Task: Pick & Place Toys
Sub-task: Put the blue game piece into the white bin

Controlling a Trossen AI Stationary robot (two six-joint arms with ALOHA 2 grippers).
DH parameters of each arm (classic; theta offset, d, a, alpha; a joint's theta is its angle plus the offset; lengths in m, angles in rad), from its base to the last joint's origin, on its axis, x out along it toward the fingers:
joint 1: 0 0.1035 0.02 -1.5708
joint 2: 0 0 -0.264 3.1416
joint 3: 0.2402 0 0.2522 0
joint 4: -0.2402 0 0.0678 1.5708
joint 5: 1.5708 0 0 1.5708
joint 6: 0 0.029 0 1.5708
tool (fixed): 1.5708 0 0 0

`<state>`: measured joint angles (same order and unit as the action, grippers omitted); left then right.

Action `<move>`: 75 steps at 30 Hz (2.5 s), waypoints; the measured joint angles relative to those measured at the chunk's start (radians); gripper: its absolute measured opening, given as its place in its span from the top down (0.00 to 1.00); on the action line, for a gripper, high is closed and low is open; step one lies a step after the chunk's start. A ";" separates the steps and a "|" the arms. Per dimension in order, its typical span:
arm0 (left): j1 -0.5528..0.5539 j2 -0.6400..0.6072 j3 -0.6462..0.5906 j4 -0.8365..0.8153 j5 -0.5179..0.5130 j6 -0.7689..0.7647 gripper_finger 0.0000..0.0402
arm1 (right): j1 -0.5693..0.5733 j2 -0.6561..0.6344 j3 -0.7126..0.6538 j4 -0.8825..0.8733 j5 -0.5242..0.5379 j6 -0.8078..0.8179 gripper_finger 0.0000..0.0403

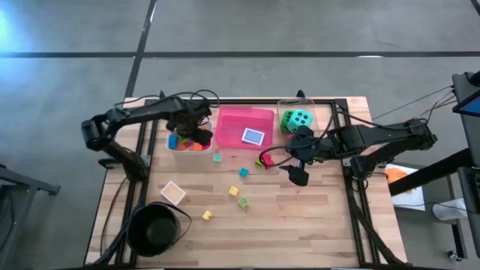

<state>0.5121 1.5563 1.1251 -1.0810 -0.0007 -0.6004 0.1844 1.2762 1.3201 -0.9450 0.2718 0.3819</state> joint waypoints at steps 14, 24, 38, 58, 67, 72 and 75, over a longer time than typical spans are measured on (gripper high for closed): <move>-0.007 0.116 0.011 0.061 0.000 0.040 0.68 | 0.000 0.000 0.000 0.002 0.000 0.003 0.10; -0.037 0.115 -0.050 0.117 -0.001 -0.029 0.68 | 0.000 0.000 0.000 0.005 0.000 0.003 0.10; -0.040 0.114 -0.051 0.142 0.000 -0.039 0.68 | 0.000 0.000 0.000 0.005 0.000 0.003 0.10; -0.042 0.115 -0.053 0.139 -0.003 -0.077 0.67 | 0.000 0.000 0.000 0.004 0.000 0.003 0.10; -0.043 0.115 -0.053 0.138 0.005 -0.077 0.22 | 0.000 0.000 0.000 0.004 0.000 0.003 0.10; -0.043 0.115 -0.053 0.138 0.005 -0.063 0.10 | 0.000 0.000 0.000 0.004 -0.001 0.003 0.10; -0.043 0.115 -0.053 0.138 0.014 -0.057 0.08 | 0.000 0.000 0.000 0.004 -0.001 0.003 0.10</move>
<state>0.4690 1.6711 1.0725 -0.9428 0.0131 -0.6577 0.1848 1.2762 1.3201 -0.9413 0.2707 0.3851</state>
